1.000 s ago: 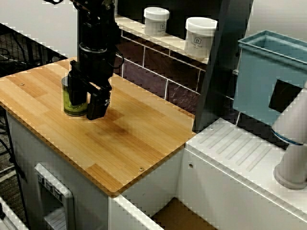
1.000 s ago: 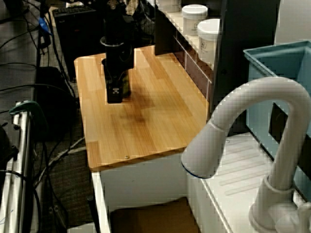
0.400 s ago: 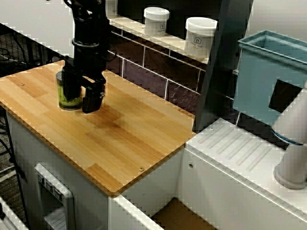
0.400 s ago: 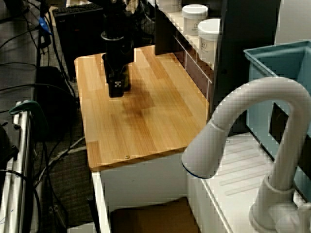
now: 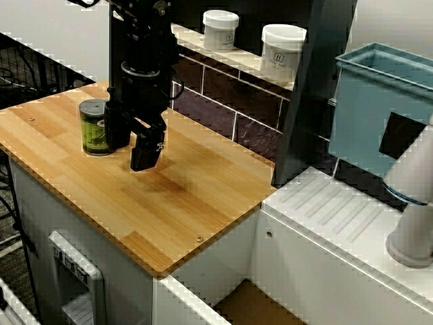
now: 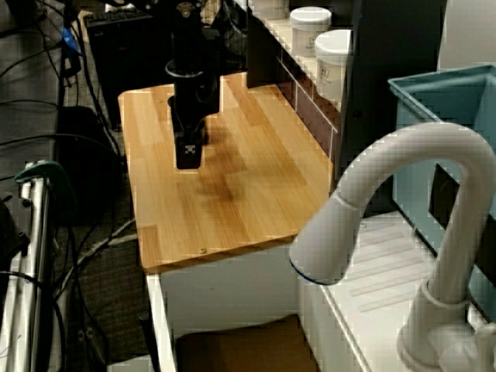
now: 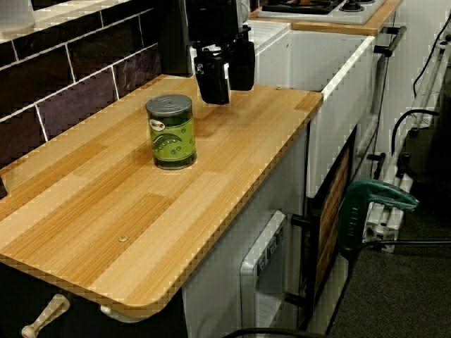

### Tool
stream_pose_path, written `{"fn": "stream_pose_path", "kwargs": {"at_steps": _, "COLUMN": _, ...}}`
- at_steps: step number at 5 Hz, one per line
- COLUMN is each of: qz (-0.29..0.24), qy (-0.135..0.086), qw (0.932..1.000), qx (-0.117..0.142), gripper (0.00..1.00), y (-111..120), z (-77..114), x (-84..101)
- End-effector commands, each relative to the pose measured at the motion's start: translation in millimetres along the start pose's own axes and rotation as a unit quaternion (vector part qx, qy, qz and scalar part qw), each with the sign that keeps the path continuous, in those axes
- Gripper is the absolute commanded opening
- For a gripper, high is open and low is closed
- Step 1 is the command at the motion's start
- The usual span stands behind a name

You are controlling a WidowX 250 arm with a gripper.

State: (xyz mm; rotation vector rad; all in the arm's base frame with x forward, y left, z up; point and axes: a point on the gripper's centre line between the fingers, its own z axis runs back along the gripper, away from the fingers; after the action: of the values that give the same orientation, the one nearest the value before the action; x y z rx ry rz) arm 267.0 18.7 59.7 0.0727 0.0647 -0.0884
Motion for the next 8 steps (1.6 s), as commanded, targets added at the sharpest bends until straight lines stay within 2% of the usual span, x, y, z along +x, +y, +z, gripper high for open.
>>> {"fn": "stream_pose_path", "kwargs": {"at_steps": 1, "qz": 0.011, "qy": -0.03, "qw": 0.9995, "qx": 0.003, "gripper": 1.0, "y": 12, "z": 18.5, "x": 14.1}}
{"fn": "stream_pose_path", "kwargs": {"at_steps": 2, "qz": 0.019, "qy": -0.027, "qw": 0.9995, "qx": -0.002, "gripper": 1.0, "y": 20, "z": 16.0, "x": 18.1}}
{"fn": "stream_pose_path", "kwargs": {"at_steps": 4, "qz": 0.035, "qy": -0.026, "qw": 0.999, "qx": 0.006, "gripper": 1.0, "y": 42, "z": 6.5, "x": 22.3}}
{"fn": "stream_pose_path", "kwargs": {"at_steps": 5, "qz": 0.035, "qy": -0.012, "qw": 0.9993, "qx": 0.001, "gripper": 1.0, "y": 51, "z": 5.9, "x": 20.9}}
{"fn": "stream_pose_path", "kwargs": {"at_steps": 8, "qz": 0.016, "qy": -0.001, "qw": 0.9998, "qx": 0.01, "gripper": 1.0, "y": 83, "z": 19.2, "x": 13.5}}
